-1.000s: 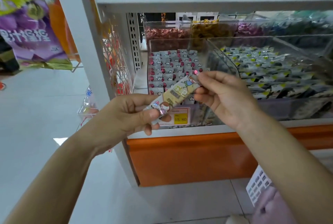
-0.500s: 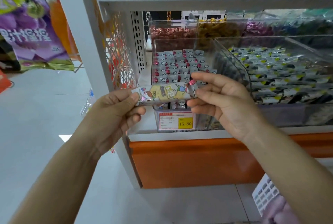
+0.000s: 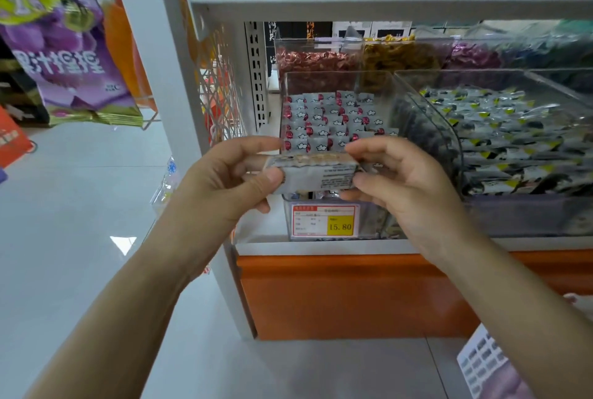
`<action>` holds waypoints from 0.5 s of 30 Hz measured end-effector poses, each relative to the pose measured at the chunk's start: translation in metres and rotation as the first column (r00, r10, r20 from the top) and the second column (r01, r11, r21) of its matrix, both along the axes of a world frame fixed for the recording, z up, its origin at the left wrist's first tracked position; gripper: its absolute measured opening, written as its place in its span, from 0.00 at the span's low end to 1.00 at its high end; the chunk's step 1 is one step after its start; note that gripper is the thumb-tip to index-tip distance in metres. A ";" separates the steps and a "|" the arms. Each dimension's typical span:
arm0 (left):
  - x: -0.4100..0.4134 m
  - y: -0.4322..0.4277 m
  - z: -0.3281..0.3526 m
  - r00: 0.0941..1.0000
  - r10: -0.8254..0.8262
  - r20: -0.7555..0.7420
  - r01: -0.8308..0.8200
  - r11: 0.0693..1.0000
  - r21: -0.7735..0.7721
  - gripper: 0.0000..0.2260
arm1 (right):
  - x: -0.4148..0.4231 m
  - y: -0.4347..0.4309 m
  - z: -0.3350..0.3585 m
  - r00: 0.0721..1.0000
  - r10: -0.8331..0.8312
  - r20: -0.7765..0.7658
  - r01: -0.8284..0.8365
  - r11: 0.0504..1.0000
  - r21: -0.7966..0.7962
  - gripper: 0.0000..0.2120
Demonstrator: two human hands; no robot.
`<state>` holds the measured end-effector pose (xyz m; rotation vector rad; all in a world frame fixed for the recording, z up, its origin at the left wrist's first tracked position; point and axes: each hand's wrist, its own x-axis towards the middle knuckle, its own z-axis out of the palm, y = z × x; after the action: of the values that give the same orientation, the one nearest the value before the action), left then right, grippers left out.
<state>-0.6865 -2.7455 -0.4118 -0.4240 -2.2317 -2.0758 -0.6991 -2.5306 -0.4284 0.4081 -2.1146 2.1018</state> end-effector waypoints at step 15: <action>0.006 0.018 -0.002 0.971 0.127 -0.200 -0.176 0.952 -0.251 0.05 | 0.006 -0.011 0.008 0.947 -0.153 -0.283 0.221 0.948 0.228 0.05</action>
<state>-0.6802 -2.7271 -0.4139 -0.4226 -2.3565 -1.5980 -0.6927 -2.5418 -0.4203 0.4626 -2.1731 1.5790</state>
